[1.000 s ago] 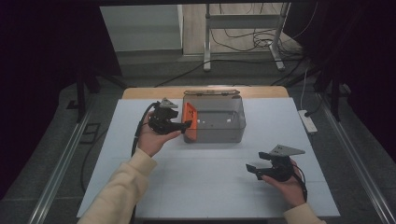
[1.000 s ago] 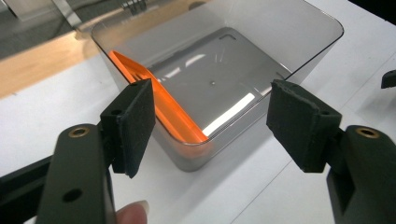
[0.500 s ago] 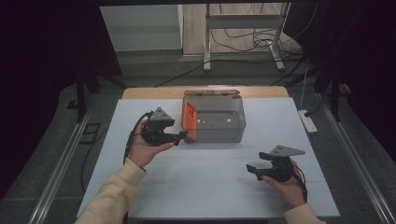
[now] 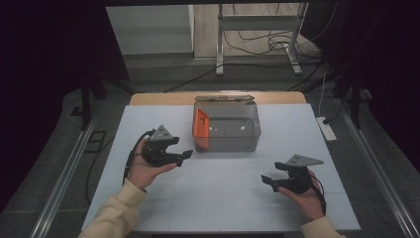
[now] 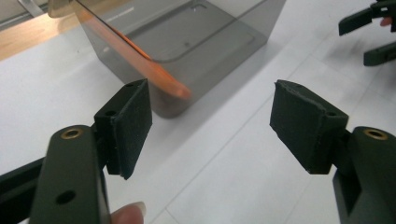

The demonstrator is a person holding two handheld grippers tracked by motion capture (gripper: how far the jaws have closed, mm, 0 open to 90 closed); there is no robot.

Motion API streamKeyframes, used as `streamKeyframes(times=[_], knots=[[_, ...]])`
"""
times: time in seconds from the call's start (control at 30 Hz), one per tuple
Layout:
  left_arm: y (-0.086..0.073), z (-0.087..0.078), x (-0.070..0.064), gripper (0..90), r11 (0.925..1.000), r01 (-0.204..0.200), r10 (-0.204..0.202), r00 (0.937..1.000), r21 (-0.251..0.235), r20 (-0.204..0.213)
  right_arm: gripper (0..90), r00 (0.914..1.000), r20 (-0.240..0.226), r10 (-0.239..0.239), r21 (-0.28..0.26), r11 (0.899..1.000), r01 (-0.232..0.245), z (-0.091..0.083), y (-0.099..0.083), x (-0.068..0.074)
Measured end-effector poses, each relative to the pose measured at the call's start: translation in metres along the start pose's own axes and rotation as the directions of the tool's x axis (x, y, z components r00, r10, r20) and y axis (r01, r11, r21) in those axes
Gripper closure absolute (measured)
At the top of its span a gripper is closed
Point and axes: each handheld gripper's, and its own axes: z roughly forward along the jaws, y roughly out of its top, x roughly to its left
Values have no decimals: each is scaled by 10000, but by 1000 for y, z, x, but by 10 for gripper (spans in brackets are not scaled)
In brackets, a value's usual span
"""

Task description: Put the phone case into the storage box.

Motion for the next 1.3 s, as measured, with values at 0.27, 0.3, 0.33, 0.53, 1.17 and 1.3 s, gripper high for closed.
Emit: streamKeyframes(times=[0.27,0.3,0.33,0.53,1.17,1.3], knots=[[-29,-7,1,293,9998,181,-181,9998,38,-51,199,10000,-36,31,-24,10000,-31,0,0,1],[-32,-8,2,290,9998,216,-216,9998,56,-48,199,10000,-41,22,-19,10000,-22,0,0,1],[-36,-9,3,290,9997,225,-224,9997,81,-65,199,10000,-41,22,-19,10000,-22,0,0,1],[-54,-16,6,288,9991,423,-421,9989,83,-193,199,10000,5,15,47,10000,-15,0,-1,1],[-96,-20,20,276,9927,1190,-1180,9920,206,-452,197,9995,-257,166,-171,9997,-171,-1,-1,0],[-101,-20,20,268,9938,1115,-1110,9917,35,-656,197,9996,-242,166,-169,9997,-170,-1,-1,-1]])
